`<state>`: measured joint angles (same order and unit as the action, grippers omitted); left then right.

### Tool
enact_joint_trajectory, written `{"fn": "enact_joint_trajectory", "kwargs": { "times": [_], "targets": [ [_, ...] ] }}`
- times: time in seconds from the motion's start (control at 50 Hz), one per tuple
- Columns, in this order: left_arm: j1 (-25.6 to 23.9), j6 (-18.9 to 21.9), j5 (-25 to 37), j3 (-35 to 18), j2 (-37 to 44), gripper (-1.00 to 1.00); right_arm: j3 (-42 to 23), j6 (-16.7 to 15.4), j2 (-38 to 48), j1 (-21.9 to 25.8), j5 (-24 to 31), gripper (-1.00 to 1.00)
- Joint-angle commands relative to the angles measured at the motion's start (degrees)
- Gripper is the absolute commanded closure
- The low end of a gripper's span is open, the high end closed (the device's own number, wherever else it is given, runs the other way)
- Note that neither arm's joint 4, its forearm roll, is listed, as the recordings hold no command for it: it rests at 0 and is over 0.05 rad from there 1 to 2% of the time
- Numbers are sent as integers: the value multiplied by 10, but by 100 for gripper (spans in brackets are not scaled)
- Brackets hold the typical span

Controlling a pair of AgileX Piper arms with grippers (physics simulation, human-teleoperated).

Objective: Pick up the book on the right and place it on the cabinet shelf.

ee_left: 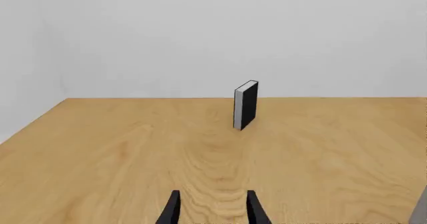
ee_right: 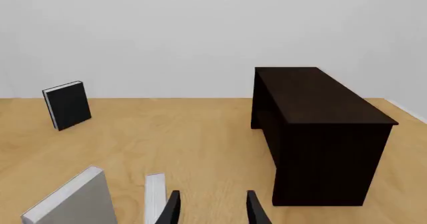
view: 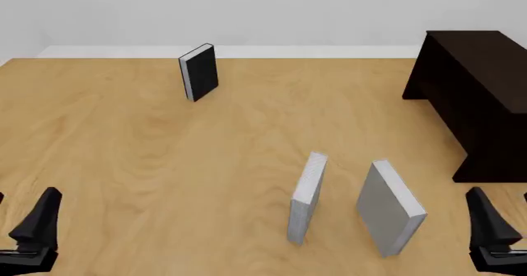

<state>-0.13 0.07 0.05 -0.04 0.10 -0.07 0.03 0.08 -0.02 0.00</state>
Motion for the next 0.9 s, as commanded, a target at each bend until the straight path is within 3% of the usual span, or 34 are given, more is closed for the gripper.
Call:
{"fn": "enact_joint_trajectory", "kwargs": {
  "times": [0.02, 0.5, 0.56, 0.86, 0.9],
  "targets": [
    [-3, -2, 2, -1, 3, -100, -3, 0, 3, -2, 1, -100],
    [-13, 13, 14, 0, 0, -100, -32, -6, 2, 6, 20, -100],
    [-14, 15, 15, 0, 0, -100, -42, -18, 52, 3, -1, -100],
    [-19, 22, 11, 0, 4, -100, -155, -45, 156, 39, 26, -100],
    [-22, 26, 13, 0, 2, -100, -164, -66, 180, 40, 27, -100]
  ]
}}
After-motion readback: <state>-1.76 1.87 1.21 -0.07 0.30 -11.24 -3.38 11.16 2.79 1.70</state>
